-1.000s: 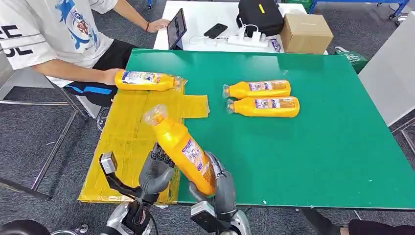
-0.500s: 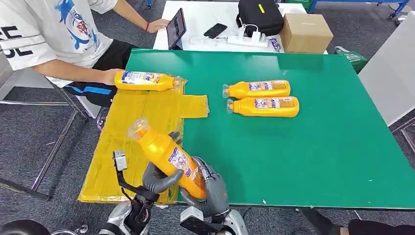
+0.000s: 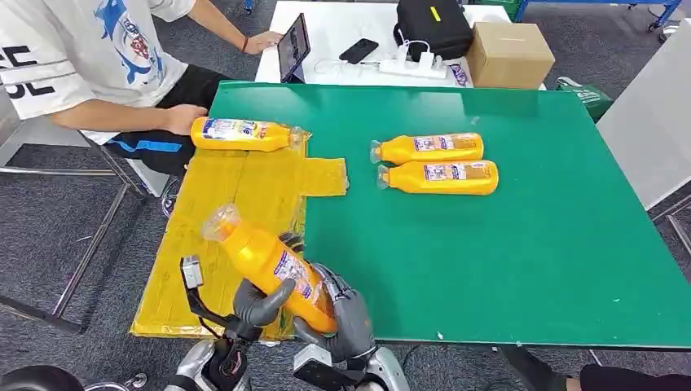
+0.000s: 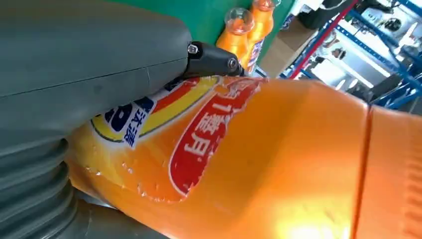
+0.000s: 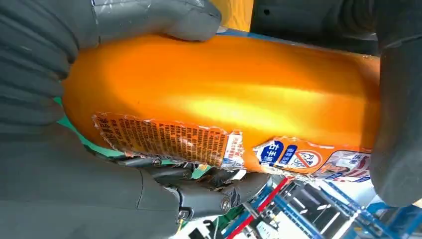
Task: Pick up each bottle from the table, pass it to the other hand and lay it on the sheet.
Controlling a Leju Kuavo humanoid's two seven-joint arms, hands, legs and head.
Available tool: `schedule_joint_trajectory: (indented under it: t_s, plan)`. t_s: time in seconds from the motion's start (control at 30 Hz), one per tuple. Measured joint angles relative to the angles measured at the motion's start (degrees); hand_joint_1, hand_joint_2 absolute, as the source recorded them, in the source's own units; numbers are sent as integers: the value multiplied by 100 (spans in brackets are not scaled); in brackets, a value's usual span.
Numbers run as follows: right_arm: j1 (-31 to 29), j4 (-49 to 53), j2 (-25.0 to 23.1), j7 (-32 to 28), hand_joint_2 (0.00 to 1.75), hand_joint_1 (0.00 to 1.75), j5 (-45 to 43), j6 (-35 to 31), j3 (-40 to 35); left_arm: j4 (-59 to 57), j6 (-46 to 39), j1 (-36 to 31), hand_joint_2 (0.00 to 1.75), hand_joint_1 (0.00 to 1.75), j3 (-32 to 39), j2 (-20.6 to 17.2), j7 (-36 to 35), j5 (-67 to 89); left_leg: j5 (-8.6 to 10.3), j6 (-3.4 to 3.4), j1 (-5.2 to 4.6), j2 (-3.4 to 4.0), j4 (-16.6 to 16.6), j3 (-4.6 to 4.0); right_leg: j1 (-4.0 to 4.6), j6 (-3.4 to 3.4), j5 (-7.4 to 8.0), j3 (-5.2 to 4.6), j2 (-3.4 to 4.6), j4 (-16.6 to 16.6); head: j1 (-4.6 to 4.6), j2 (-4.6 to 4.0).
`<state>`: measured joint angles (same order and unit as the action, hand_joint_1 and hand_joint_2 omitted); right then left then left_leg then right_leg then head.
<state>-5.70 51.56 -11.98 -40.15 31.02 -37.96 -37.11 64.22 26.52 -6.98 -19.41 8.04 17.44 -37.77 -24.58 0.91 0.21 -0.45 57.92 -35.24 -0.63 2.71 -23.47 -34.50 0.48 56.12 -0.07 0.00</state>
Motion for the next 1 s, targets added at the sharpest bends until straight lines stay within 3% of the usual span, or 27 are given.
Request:
schedule_joint_trajectory:
  t_s: [0.07,0.1,0.13,0.2,0.23,0.57,0.73,0.9,0.97,1.0]
  plan:
    - [-33,-57,-11,-4,175,140,59,39,-4,61,129,60,175,175,55,0,-92,-273,0,0,0,4,0,0,0,0,0,-2,0,0,-2,0]
    - [-44,-66,-22,-11,175,140,83,55,-4,89,159,88,175,175,76,0,-118,-357,0,0,0,4,0,0,0,0,0,-3,1,0,-2,0]
    - [-60,-85,-26,-20,175,0,101,67,-4,113,177,122,175,175,109,0,-137,-410,0,0,0,4,0,0,0,0,0,-4,1,0,0,0]
    - [-78,-116,-41,-22,175,0,151,98,-4,170,179,180,175,175,135,-2,-172,-426,0,0,0,4,0,-1,0,0,0,-4,1,0,-2,0]
    - [-88,-137,-44,-20,0,0,168,122,-4,190,177,191,175,175,140,-4,-175,-404,0,0,0,4,0,-1,0,0,0,-4,1,0,0,0]
    - [-61,-194,-87,53,0,0,-122,520,138,465,-170,282,175,175,102,-35,79,385,0,0,0,3,0,-2,0,0,0,-4,0,0,0,0]
    - [113,277,-53,42,0,0,-684,1229,223,662,-1046,277,175,175,122,-24,476,1332,0,0,0,4,0,-3,0,0,0,-5,0,0,0,0]
    - [137,335,-46,39,0,0,-715,1277,227,680,-1125,276,175,175,129,-22,503,1418,0,0,0,3,0,-3,0,0,0,-5,0,0,0,0]
    - [316,971,9,26,0,0,-894,1549,284,828,-1933,234,175,175,277,35,723,2134,0,0,0,3,0,-5,0,0,0,-6,0,0,0,0]
    - [507,1813,42,24,0,0,-1038,1746,356,963,-2955,18,175,175,548,96,1010,2979,0,0,0,3,0,-5,0,0,1,-5,0,0,0,0]
